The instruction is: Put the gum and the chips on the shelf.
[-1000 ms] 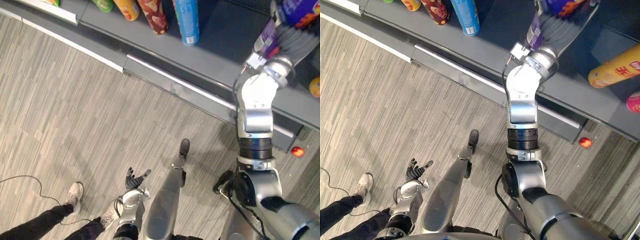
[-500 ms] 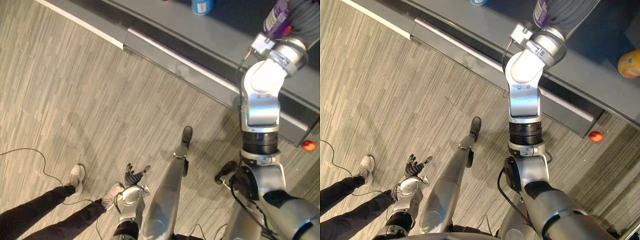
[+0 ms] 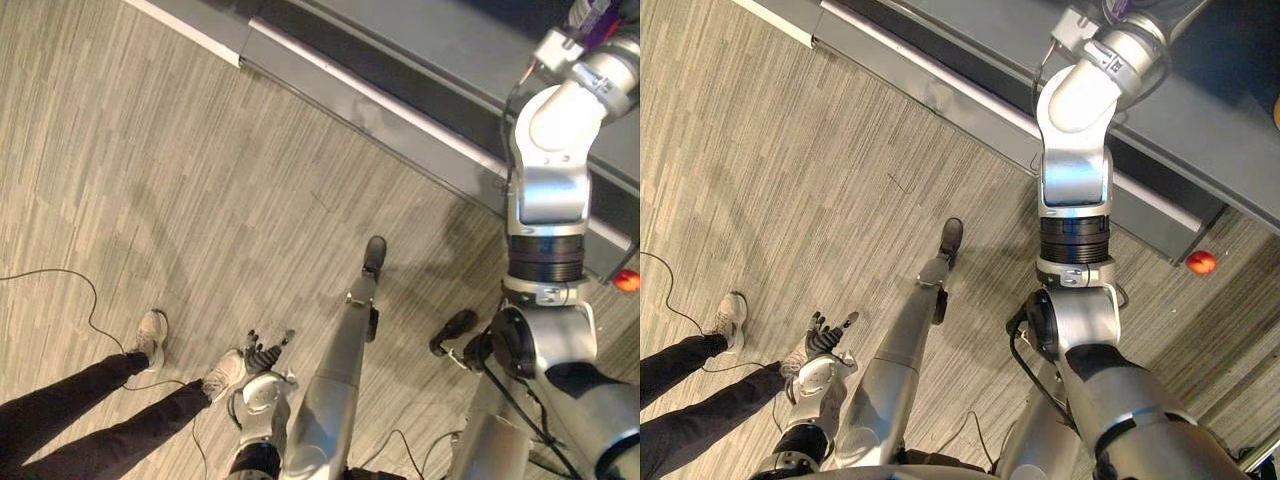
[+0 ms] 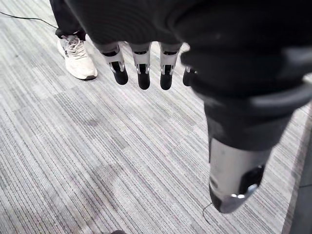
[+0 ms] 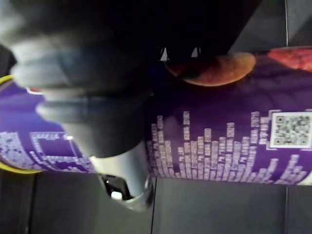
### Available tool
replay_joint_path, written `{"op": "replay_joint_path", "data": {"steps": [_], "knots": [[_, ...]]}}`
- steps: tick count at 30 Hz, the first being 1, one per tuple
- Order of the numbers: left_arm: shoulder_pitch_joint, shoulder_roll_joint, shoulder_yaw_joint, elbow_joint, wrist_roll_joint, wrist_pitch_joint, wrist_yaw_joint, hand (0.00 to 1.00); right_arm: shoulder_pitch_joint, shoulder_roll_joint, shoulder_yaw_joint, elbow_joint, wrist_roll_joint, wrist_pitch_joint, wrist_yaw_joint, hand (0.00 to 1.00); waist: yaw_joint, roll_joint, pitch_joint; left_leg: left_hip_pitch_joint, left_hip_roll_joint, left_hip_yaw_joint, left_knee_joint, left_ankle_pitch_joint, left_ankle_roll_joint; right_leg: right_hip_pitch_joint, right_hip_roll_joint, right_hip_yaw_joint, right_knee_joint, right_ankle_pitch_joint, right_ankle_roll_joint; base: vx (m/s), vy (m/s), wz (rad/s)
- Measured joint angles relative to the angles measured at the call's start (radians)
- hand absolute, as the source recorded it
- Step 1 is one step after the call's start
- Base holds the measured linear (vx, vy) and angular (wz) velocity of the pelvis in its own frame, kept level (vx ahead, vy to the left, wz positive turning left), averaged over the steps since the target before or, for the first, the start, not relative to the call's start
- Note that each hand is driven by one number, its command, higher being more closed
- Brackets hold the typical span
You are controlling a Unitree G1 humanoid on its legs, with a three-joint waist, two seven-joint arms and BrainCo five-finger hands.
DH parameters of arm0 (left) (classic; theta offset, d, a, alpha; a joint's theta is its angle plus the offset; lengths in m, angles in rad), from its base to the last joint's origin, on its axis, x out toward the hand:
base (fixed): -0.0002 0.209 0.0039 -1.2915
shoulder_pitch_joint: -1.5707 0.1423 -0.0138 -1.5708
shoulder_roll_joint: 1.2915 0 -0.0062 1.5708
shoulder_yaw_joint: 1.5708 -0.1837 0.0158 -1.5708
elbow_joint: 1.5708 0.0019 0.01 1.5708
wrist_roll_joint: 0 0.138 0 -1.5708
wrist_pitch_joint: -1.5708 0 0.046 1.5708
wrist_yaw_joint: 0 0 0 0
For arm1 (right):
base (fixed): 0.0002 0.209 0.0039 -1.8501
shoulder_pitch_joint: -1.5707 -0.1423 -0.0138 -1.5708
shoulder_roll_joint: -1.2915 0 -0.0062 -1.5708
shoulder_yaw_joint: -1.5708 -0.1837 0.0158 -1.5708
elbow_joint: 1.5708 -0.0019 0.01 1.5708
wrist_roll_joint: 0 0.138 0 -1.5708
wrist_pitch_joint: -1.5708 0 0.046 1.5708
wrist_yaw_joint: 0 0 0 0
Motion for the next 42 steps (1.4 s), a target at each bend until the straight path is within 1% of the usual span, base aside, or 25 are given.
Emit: {"op": "replay_joint_path", "data": {"steps": [4, 6, 12, 14, 18, 23, 28, 32, 42], "knots": [[0.0, 0.0, 0.0, 0.0, -0.001, -0.007, 0.0, 0.0, -0.021, -0.023, 0.002, 0.039, 0.014, 0.0, 0.002, 1.0, 0.001, -0.001, 0.0, -0.014, -0.006, -0.006, 0.005, 0.0, 0.001, -0.013, -0.007, 0.0, 0.011, -0.003, 0.001, 0.01, 0.002, 0.07], [0.0, 0.0, 0.0, 0.0, -0.001, -0.009, 0.0, 0.0, -0.036, -0.04, 0.001, 0.074, 0.042, 0.0, 0.005, 1.0, 0.0, -0.001, 0.0, -0.022, -0.01, -0.016, 0.008, 0.002, 0.001, -0.016, -0.009, -0.005, 0.014, -0.004, 0.001, 0.01, -0.001, 0.08], [0.0, 0.0, 0.0, 0.0, -0.001, -0.009, 0.0, 0.0, -0.055, -0.043, 0.002, 0.113, 0.051, -0.001, 0.021, 1.0, -0.002, -0.001, 0.001, -0.041, -0.022, -0.019, 0.016, 0.003, 0.001, -0.032, -0.021, -0.005, 0.027, -0.01, 0.007, 0.02, 0.004, 0.07], [0.0, 0.0, -0.001, 0.0, -0.001, -0.009, 0.0, 0.0, -0.055, -0.044, 0.003, 0.118, 0.067, -0.001, 0.022, 1.0, -0.001, -0.008, 0.005, -0.046, -0.024, -0.021, 0.022, 0.003, 0.002, -0.034, -0.021, -0.005, 0.031, -0.012, 0.007, 0.02, 0.01, 0.07], [0.0, 0.0, -0.001, 0.0, -0.001, -0.009, 0.0, 0.0, -0.066, -0.043, 0.01, 0.145, 0.084, -0.002, 0.022, 1.0, 0.001, -0.011, 0.007, -0.049, -0.025, -0.021, 0.024, 0.0, -0.001, -0.036, -0.021, -0.004, 0.032, -0.012, 0.007, 0.0, 0.0, 0.0], [-0.001, 0.0, -0.001, 0.0, -0.002, -0.01, 0.0, 0.0, -0.088, -0.046, 0.009, 0.145, 0.088, -0.002, 0.02, 1.0, -0.001, -0.011, 0.007, -0.081, -0.025, -0.021, 0.036, 0.001, 0.0, -0.065, -0.02, -0.002, 0.037, -0.012, 0.007, 0.0, 0.003, -0.01], [0.0, 0.0, -0.001, 0.001, -0.003, -0.01, 0.0, 0.0, -0.096, -0.041, 0.011, 0.146, 0.095, -0.005, 0.016, 1.0, 0.003, -0.011, 0.007, -0.081, -0.026, -0.021, 0.036, 0.001, 0.0, -0.067, -0.022, 0.001, 0.044, -0.012, 0.007, 0.0, 0.0, 0.0], [0.0, 0.0, 0.0, 0.001, -0.003, -0.01, 0.0, 0.0, -0.096, -0.043, 0.007, 0.146, 0.11, -0.011, -0.005, 1.0, 0.004, -0.011, 0.007, -0.084, -0.026, -0.017, 0.035, 0.001, 0.001, -0.081, -0.024, 0.012, 0.049, -0.013, 0.007, 0.0, 0.004, -0.02], [0.0, 0.0, 0.0, -0.001, -0.003, -0.011, 0.0, 0.0, -0.098, -0.051, 0.004, 0.146, 0.11, -0.014, -0.007, 1.0, 0.01, -0.011, 0.007, -0.097, -0.024, -0.017, 0.042, 0.001, 0.0, -0.091, -0.021, 0.015, 0.049, -0.012, 0.007, 0.0, 0.0, 0.0]]}}
